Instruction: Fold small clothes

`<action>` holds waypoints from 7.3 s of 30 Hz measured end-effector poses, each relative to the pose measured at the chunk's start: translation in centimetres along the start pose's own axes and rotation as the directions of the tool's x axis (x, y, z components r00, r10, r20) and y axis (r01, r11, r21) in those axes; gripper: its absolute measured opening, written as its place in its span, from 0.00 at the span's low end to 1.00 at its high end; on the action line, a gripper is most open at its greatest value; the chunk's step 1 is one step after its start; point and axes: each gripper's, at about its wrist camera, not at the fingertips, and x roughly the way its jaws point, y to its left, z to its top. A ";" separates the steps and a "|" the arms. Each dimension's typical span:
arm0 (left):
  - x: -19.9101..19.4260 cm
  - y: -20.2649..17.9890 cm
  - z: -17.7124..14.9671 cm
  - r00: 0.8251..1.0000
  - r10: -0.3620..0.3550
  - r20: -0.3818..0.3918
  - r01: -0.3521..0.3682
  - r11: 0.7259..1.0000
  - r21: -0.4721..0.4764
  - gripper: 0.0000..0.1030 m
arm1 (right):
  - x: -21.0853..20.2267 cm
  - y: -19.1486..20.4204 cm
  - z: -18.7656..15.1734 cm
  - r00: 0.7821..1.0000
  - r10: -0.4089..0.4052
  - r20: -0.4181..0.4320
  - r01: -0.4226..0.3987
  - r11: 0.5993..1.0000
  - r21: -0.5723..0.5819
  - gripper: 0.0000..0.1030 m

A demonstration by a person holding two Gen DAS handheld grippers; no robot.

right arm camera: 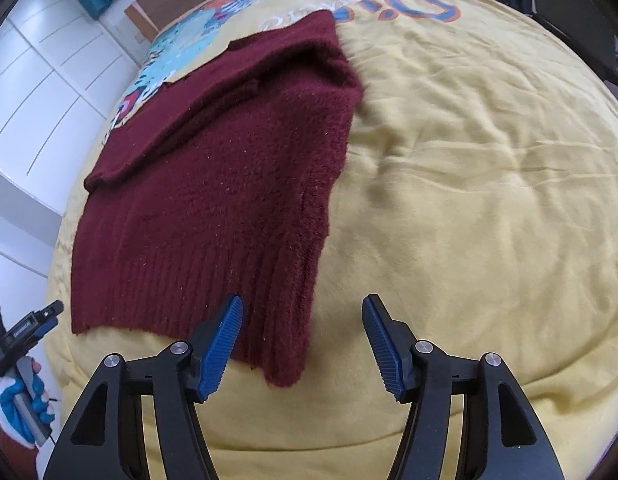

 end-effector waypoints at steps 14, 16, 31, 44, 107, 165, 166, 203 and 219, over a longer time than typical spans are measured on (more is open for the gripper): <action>5.1 0.5 1.2 0.987 -0.125 -0.099 0.120 0.991 -0.058 0.73 | 2.8 1.0 0.8 0.999 0.015 -0.052 -0.017 0.999 -0.042 0.66; 5.0 0.3 1.1 0.986 -0.135 -0.099 0.131 0.990 -0.045 0.72 | 2.9 1.2 0.9 0.998 0.017 -0.055 -0.020 0.999 -0.048 0.66; 4.3 0.4 0.6 0.959 -0.251 -0.130 0.246 0.968 -0.048 0.14 | 3.6 1.5 0.8 0.992 0.088 -0.092 -0.092 0.995 -0.039 0.31; 2.9 0.2 1.6 0.957 -0.275 -0.092 0.272 0.961 -0.039 0.09 | 2.3 2.2 1.2 0.989 0.126 -0.077 -0.131 0.989 -0.074 0.11; 12.0 -3.5 27.1 0.967 -0.255 0.007 0.255 0.965 -0.060 0.41 | 7.6 1.4 29.7 0.974 -0.014 0.225 -0.004 0.997 0.082 0.69; 11.3 -7.0 16.7 0.988 -0.152 0.039 0.143 0.974 0.175 0.59 | 9.0 4.7 20.0 0.989 -0.073 0.127 0.106 0.956 -0.273 0.69; 11.3 -7.1 16.8 0.988 -0.150 0.039 0.142 0.975 0.168 0.59 | 8.9 4.7 20.0 0.989 -0.075 0.128 0.108 0.957 -0.271 0.69; 11.4 -9.1 15.7 0.993 -0.071 0.089 0.048 0.969 0.243 0.61 | 8.7 4.3 19.0 0.990 -0.075 0.120 0.104 0.962 -0.251 0.69; 8.8 -7.8 15.7 0.995 -0.050 0.090 0.031 0.979 0.204 0.61 | 3.8 1.8 17.5 0.980 -0.111 0.168 0.141 0.973 -0.184 0.69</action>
